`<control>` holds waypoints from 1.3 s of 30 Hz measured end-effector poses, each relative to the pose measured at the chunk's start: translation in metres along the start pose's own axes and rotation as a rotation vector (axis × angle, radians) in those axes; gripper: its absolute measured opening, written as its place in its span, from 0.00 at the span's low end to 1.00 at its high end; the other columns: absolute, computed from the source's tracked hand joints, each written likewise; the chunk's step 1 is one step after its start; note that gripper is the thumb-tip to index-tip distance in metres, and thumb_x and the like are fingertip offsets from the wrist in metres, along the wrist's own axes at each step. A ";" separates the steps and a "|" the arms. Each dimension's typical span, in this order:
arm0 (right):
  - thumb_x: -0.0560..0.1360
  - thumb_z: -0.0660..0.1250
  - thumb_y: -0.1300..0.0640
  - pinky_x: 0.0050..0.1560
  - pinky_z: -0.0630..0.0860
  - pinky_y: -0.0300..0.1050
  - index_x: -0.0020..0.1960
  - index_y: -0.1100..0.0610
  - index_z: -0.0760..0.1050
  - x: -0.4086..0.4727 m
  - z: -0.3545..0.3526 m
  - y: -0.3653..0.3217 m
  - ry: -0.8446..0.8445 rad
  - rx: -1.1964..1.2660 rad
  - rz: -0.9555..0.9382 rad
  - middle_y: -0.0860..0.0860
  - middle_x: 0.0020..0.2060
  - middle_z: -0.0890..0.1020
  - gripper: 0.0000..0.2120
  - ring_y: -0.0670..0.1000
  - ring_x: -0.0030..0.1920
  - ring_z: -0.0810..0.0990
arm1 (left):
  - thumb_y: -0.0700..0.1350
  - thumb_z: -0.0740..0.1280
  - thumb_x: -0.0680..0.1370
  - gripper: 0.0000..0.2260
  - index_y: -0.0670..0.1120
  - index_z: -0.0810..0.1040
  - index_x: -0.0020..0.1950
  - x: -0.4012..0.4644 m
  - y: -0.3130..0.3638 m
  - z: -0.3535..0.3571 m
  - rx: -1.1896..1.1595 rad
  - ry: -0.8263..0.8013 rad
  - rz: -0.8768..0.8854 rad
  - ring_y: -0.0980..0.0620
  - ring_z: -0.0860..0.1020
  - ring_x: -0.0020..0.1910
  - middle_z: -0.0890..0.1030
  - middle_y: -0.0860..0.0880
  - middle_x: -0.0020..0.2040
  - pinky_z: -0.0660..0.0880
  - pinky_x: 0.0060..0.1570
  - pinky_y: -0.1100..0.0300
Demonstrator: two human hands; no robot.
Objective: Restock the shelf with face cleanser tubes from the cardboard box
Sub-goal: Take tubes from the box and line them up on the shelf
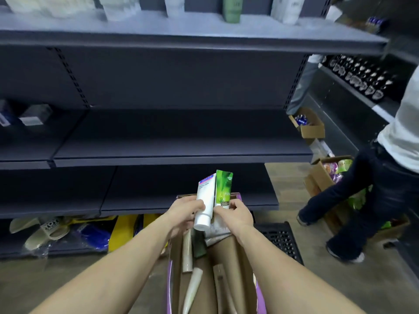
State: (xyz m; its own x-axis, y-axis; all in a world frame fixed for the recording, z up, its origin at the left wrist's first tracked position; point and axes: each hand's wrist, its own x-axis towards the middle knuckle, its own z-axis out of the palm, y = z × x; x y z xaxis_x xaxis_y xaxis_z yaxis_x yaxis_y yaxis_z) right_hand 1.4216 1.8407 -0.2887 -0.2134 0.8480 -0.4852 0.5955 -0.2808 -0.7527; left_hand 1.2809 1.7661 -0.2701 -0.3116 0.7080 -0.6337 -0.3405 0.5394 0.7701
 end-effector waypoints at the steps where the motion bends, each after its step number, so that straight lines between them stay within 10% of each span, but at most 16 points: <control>1: 0.67 0.73 0.46 0.39 0.75 0.41 0.47 0.51 0.78 -0.002 0.001 -0.006 0.000 -0.008 -0.024 0.43 0.39 0.82 0.13 0.46 0.41 0.80 | 0.35 0.64 0.73 0.13 0.43 0.81 0.55 -0.003 0.003 -0.002 -0.004 -0.006 0.013 0.46 0.81 0.37 0.83 0.45 0.41 0.78 0.43 0.54; 5: 0.67 0.73 0.42 0.40 0.72 0.44 0.43 0.51 0.73 -0.016 0.006 -0.027 0.014 -0.130 -0.114 0.43 0.36 0.78 0.15 0.46 0.39 0.77 | 0.40 0.72 0.71 0.17 0.46 0.81 0.60 -0.008 0.009 -0.017 -0.025 0.007 0.083 0.44 0.84 0.48 0.85 0.43 0.50 0.81 0.51 0.44; 16: 0.71 0.70 0.40 0.40 0.71 0.45 0.52 0.50 0.73 -0.050 -0.013 -0.094 0.337 -0.252 -0.257 0.47 0.44 0.81 0.17 0.51 0.43 0.78 | 0.49 0.78 0.65 0.30 0.45 0.69 0.61 -0.033 0.067 -0.046 0.456 0.565 0.398 0.48 0.77 0.51 0.75 0.47 0.55 0.77 0.43 0.53; 20: 0.71 0.71 0.44 0.40 0.70 0.45 0.52 0.50 0.73 -0.062 -0.033 -0.147 0.421 -0.177 -0.323 0.47 0.45 0.81 0.15 0.51 0.43 0.77 | 0.47 0.77 0.66 0.27 0.46 0.69 0.60 -0.057 0.126 -0.050 0.439 0.608 0.518 0.48 0.77 0.44 0.71 0.47 0.56 0.70 0.29 0.60; 29: 0.70 0.72 0.51 0.30 0.66 0.41 0.50 0.52 0.75 -0.107 -0.073 -0.252 0.534 0.021 -0.453 0.42 0.32 0.77 0.11 0.41 0.31 0.73 | 0.52 0.78 0.65 0.29 0.50 0.71 0.61 -0.115 0.241 -0.056 0.456 0.723 0.790 0.46 0.77 0.54 0.75 0.50 0.56 0.74 0.42 0.53; 39: 0.72 0.72 0.49 0.38 0.70 0.45 0.53 0.52 0.72 -0.124 -0.104 -0.314 0.643 0.053 -0.563 0.48 0.41 0.78 0.14 0.51 0.39 0.76 | 0.58 0.78 0.66 0.28 0.47 0.70 0.57 -0.156 0.310 -0.053 0.459 0.750 0.958 0.48 0.78 0.50 0.76 0.50 0.53 0.71 0.40 0.55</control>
State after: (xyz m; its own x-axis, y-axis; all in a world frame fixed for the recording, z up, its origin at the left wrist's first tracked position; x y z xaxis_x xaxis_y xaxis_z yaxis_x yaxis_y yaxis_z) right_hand 1.3419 1.8706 0.0545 0.0236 0.9532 0.3014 0.4923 0.2513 -0.8334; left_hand 1.1771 1.7991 0.0634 -0.7283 0.5508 0.4077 0.5786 0.1754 0.7965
